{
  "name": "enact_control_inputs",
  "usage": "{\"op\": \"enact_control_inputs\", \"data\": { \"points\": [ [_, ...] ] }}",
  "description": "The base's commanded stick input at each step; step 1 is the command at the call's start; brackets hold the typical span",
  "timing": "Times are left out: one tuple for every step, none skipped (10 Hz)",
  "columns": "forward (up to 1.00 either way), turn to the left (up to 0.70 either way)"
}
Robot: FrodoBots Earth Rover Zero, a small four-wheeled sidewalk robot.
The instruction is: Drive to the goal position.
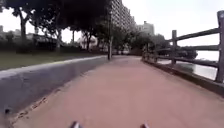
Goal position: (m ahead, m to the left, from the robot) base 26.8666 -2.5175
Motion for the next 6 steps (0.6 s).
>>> {"op": "enact_control_inputs", "data": {
  "points": [
    [0.7, 0.0],
    [0.7, 0.0],
    [0.7, 0.0],
    [0.7, 0.0],
    [0.7, 0.0],
    [0.7, -0.02]
  ]
}}
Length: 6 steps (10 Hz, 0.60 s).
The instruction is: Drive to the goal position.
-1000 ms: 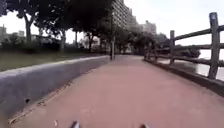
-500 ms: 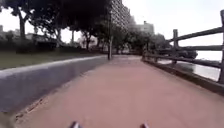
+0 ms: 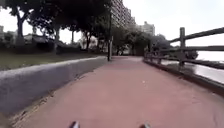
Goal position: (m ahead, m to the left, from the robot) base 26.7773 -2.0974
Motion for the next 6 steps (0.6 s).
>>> {"op": "enact_control_inputs", "data": {
  "points": [
    [0.7, -0.07],
    [0.7, -0.32],
    [0.7, -0.32],
    [0.7, -0.32],
    [0.7, -0.25],
    [0.7, -0.05]
  ]
}}
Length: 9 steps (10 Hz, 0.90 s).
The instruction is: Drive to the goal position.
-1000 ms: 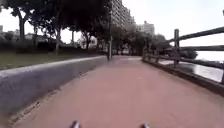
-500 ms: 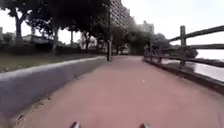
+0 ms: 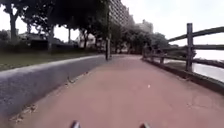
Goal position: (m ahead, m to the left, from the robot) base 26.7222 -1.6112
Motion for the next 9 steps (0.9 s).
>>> {"op": "enact_control_inputs", "data": {
  "points": [
    [0.7, 0.0],
    [0.7, 0.0],
    [0.7, 0.0],
    [0.7, 0.0],
    [0.7, 0.0],
    [0.7, 0.0],
    [0.7, 0.0],
    [0.7, 0.0],
    [0.7, 0.0]
  ]
}}
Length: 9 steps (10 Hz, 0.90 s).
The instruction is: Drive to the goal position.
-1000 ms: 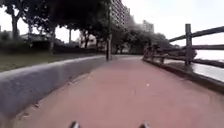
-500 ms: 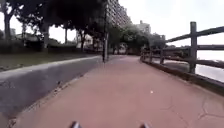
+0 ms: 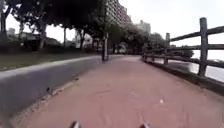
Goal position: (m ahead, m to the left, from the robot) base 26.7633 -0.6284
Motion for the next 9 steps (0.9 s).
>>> {"op": "enact_control_inputs", "data": {
  "points": [
    [0.7, -0.02],
    [0.7, -0.25],
    [0.7, -0.33],
    [0.7, -0.33],
    [0.7, -0.33],
    [0.7, -0.33],
    [0.7, -0.26],
    [0.7, -0.08],
    [0.7, 0.0]
  ]
}}
